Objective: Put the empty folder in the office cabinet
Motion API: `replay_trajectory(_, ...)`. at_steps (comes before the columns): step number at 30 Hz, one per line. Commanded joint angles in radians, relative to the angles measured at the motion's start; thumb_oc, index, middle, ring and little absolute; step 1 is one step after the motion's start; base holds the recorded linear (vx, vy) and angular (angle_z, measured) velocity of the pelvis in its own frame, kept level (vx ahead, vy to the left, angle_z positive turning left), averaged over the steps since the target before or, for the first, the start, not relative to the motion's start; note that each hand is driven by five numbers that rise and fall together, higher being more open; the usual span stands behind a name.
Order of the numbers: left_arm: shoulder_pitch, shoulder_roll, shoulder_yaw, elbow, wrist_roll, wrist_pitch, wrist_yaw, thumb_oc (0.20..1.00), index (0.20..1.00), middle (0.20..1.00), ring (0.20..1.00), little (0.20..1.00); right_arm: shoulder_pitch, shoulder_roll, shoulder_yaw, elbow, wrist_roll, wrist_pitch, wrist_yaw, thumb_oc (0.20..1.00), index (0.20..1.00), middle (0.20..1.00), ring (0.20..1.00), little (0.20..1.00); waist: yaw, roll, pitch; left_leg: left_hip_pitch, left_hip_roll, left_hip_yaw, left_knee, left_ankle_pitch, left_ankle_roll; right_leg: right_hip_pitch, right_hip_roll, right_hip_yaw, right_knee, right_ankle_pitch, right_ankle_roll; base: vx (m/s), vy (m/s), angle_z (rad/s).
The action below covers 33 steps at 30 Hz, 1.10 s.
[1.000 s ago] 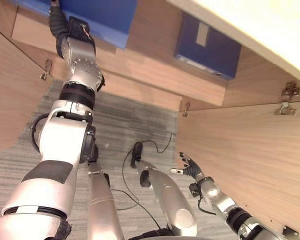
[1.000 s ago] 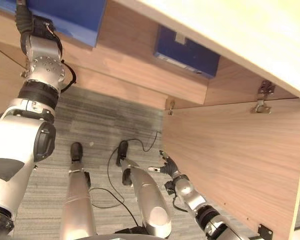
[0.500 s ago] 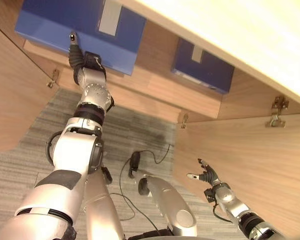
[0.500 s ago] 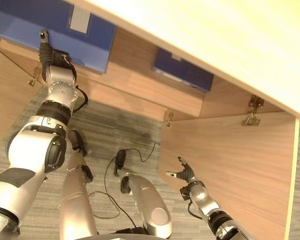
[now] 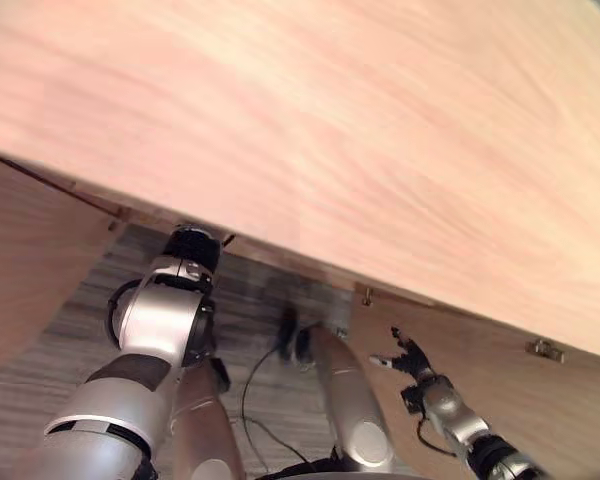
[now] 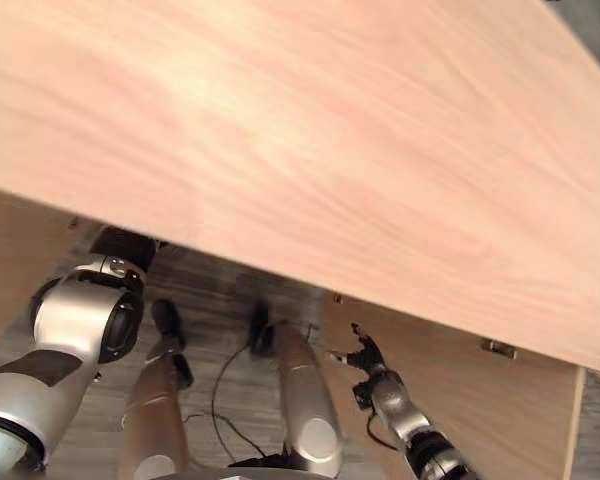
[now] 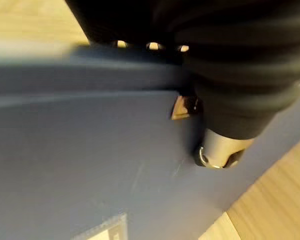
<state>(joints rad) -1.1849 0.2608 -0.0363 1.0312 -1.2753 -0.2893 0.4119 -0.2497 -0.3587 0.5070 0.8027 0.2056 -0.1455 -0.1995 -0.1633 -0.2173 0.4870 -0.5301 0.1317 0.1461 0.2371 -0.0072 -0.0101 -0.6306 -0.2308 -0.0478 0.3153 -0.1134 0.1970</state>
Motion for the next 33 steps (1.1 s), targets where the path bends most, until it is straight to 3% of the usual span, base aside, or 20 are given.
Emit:
replay_trajectory(1,-0.138,0.141,0.027,-0.025,0.046,-0.092,-0.037,0.200,0.200,0.200,0.200,0.200,0.045,-0.056,-0.056,-0.065,0.002,0.005,-0.036,1.000,1.000,1.000,1.000,1.000,-0.036,-0.020,0.023,0.019,0.064,-0.045,0.040,-0.083,-0.095,0.147,0.032,0.017,-0.192,0.145,0.021,0.30,-0.192,1.13)
replay_trajectory(2,-0.151,0.129,0.033,-0.027,0.030,-0.105,-0.036,0.200,0.200,0.200,0.200,0.200,0.032,-0.050,-0.039,-0.058,0.011,0.005,-0.031,1.000,1.000,1.000,1.000,1.000,-0.039,-0.022,0.032,-0.007,0.045,-0.071,0.108,-0.116,-0.085,0.154,0.045,0.007,-0.166,0.146,0.030,0.33,-0.238,1.00)
replay_trajectory(5,-0.160,0.160,0.023,0.003,0.031,-0.092,-0.051,0.200,0.200,0.200,0.200,0.200,0.032,-0.070,-0.034,-0.051,0.042,-0.007,-0.027,1.000,1.000,1.000,1.000,1.000,-0.047,0.000,0.033,-0.028,0.046,-0.120,0.132,-0.120,-0.090,0.139,0.082,-0.014,-0.104,0.094,0.008,0.24,-0.214,0.60)
replay_trajectory(10,-0.163,0.159,0.011,0.003,0.021,-0.094,-0.055,0.200,0.200,0.200,0.200,0.200,0.074,-0.088,-0.047,-0.085,0.076,-0.035,-0.015,1.000,1.000,1.000,1.000,1.000,-0.057,-0.011,0.014,-0.073,0.055,-0.167,0.132,-0.117,-0.103,0.097,0.128,-0.022,-0.059,0.044,-0.027,0.07,-0.152,0.24)
replay_trajectory(20,-0.171,0.124,0.013,0.004,0.033,-0.105,-0.044,0.200,0.200,0.200,0.200,0.200,0.081,-0.107,-0.043,-0.096,0.065,-0.042,-0.014,1.000,1.000,1.000,1.000,1.000,-0.058,-0.014,-0.001,-0.068,0.042,-0.172,0.053,-0.076,-0.111,0.107,0.134,-0.017,-0.136,0.072,-0.029,-0.03,-0.023,0.04)
replay_trajectory(33,-0.221,0.166,-0.023,0.017,0.031,-0.100,-0.051,0.200,0.200,0.200,0.200,0.200,0.085,-0.119,-0.033,-0.163,0.099,-0.056,-0.008,1.000,1.000,1.000,1.000,1.000,-0.074,-0.016,0.007,-0.224,0.049,-0.203,0.305,-0.165,-0.092,-0.047,0.162,-0.001,0.090,-0.009,-0.067,-0.06,-0.001,0.03)
